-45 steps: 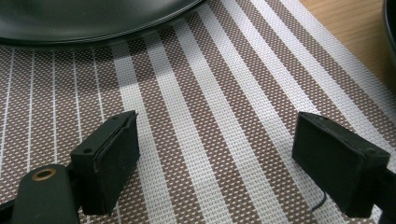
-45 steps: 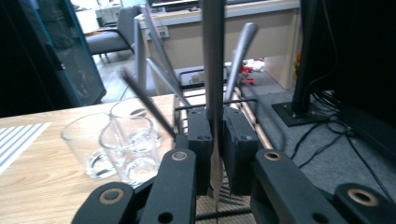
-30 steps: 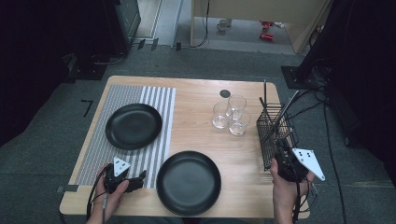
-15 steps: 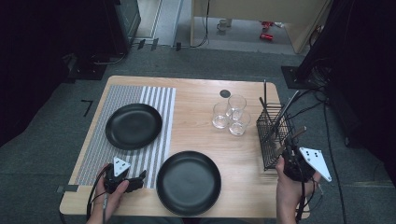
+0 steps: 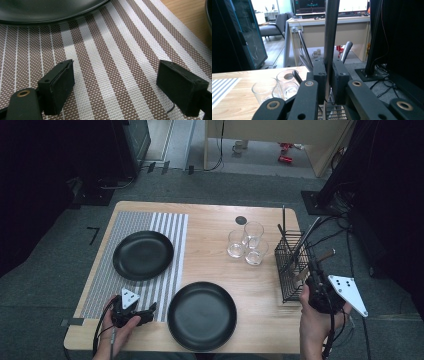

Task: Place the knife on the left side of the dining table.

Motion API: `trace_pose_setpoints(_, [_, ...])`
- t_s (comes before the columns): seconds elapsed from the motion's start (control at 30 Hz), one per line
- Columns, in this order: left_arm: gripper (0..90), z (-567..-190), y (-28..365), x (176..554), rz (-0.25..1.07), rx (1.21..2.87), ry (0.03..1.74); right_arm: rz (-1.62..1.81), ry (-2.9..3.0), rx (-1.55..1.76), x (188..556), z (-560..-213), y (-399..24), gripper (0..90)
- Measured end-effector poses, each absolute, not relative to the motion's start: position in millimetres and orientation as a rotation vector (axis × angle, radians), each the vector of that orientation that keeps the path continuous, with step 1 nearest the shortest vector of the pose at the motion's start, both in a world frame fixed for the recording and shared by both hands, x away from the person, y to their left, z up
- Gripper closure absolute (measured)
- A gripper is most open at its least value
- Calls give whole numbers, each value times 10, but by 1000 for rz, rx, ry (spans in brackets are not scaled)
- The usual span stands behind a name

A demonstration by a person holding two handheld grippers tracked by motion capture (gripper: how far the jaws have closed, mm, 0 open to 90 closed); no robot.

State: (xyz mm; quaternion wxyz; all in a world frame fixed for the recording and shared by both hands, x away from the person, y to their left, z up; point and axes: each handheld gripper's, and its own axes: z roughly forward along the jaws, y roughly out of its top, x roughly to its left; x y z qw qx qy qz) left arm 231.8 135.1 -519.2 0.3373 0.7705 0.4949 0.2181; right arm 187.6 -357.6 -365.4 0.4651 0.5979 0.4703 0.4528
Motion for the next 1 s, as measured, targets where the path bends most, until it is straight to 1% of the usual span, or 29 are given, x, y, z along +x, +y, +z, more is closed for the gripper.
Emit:
trace_pose_setpoints(0.27, [148,-5177,1376,2316,574,2004,1321,1147,1151,1422,1791,-3429,-3516,844])
trace_pose_setpoints(0.37, [148,-5160,1417,2323,546,1978,1335,1148,1153,1405,1760,-3352,-3492,843])
trace_pose_setpoints(0.57, [148,-5093,1440,2309,534,1948,1319,1184,1156,1386,1716,-3233,-3463,844])
trace_pose_setpoints(1.0, [149,-4938,1363,2269,500,1899,1249,1246,1245,1349,1809,-3257,-3185,844])
